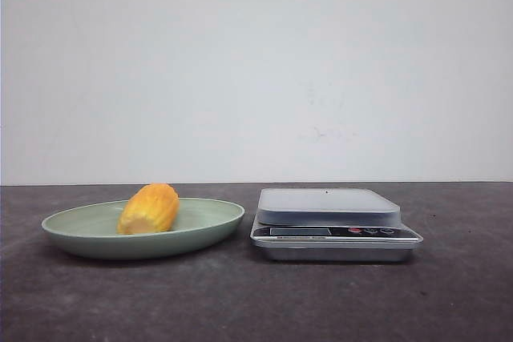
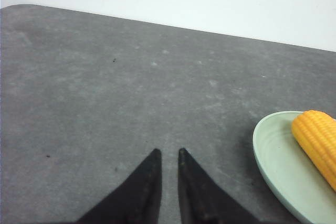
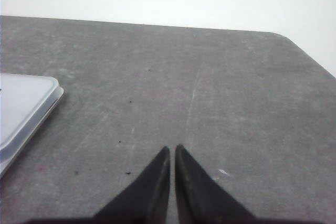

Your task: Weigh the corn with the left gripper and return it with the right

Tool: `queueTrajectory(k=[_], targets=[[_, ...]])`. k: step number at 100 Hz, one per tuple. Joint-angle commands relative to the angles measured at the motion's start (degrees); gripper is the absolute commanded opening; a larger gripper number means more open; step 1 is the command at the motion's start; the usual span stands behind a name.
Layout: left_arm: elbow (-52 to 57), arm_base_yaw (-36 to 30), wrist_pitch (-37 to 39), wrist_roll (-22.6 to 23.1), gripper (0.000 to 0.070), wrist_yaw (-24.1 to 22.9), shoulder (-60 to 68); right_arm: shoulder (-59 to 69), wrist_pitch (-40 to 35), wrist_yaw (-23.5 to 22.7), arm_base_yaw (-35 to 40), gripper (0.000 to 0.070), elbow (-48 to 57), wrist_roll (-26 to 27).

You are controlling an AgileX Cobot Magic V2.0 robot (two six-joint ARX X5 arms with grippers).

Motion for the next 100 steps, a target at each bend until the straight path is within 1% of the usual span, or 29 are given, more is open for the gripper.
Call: queueTrajectory(k=[1,86,100], targets=[[-0.87,0.04,-0.33,0.15,0.0027,0.20,-0.07,-0.13,0.24,0.02,-0.11,0.0012,-0.09,0.96],[-0.87,0.04,-0.28,-0.09,0.0027,0.20,-0.07,-0.13,-0.48,-0.46,-0.07,0.0012,-0.09,1.03],[-0.87,0.04,-0.48,-0.31,0.0026,0.17,-0.07,-0.13,-0.50,-0.70,-0.07,0.0012,-0.09,1.88]])
